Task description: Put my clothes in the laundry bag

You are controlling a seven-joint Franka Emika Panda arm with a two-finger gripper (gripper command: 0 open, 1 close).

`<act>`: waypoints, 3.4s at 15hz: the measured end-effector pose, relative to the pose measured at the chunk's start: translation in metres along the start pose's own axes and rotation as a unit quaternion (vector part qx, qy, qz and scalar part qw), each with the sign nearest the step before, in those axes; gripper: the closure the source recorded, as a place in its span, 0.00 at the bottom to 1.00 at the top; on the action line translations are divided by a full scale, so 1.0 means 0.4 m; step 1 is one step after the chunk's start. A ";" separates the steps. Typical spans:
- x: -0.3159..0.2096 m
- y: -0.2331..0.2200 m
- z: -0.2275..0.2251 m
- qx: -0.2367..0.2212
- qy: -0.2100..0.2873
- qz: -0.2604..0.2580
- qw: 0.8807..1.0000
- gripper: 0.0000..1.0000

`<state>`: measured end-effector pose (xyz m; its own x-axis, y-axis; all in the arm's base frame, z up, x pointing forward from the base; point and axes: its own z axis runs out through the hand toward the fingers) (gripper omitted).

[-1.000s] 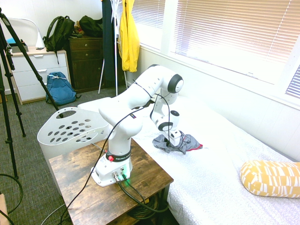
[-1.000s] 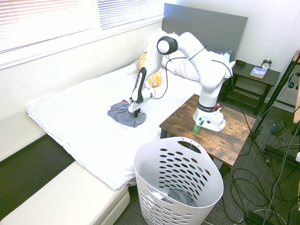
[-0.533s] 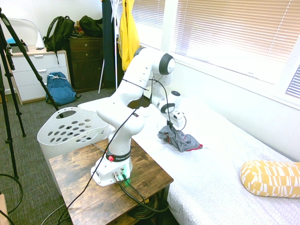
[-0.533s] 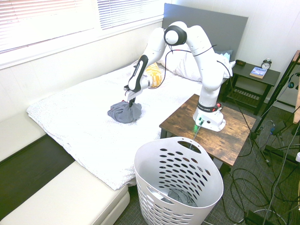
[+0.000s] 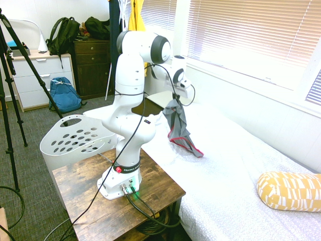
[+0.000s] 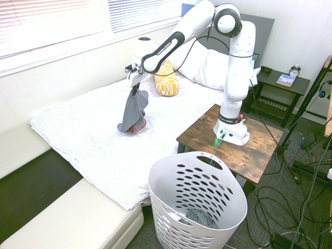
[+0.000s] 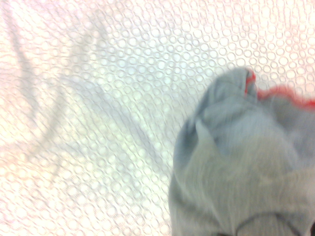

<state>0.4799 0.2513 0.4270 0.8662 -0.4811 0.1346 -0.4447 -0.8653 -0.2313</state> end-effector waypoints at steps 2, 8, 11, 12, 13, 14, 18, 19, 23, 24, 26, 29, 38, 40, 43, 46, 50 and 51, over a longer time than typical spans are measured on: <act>-0.084 -0.041 -0.199 0.011 0.001 -0.029 1.000 1.00; -0.363 -0.047 -0.590 0.030 0.013 -0.129 0.991 1.00; -0.545 -0.044 -0.662 0.020 0.007 -0.192 0.981 1.00; -0.602 -0.048 -0.670 0.017 -0.001 -0.213 0.977 1.00; -0.654 -0.049 -0.673 0.015 -0.010 -0.235 0.972 1.00; -0.705 -0.047 -0.677 0.014 -0.019 -0.255 0.967 1.00; -0.816 -0.008 -0.732 0.028 -0.035 -0.302 0.952 1.00; -0.835 0.007 -0.753 0.034 -0.035 -0.312 0.949 1.00; -0.962 0.049 -0.760 0.028 -0.057 -0.357 0.932 1.00; -0.999 0.056 -0.734 0.019 -0.067 -0.368 0.927 1.00; -1.059 0.069 -0.659 -0.003 -0.092 -0.384 0.919 1.00; -1.130 0.095 -0.548 -0.030 -0.132 -0.395 0.909 1.00; -1.225 0.146 -0.209 -0.100 -0.178 -0.390 0.898 0.00; -1.235 0.147 -0.201 -0.101 -0.179 -0.395 0.895 0.00; -1.252 0.153 -0.196 -0.103 -0.180 -0.402 0.892 0.00; -1.254 0.151 -0.190 -0.103 -0.182 -0.403 0.891 0.00; -1.245 0.140 -0.176 -0.098 -0.183 -0.400 0.893 0.00; -1.224 0.129 -0.173 -0.094 -0.178 -0.393 0.897 0.00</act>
<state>0.0171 0.4325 0.4159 0.9318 0.3350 -0.1394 0.3343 -0.9420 -0.0295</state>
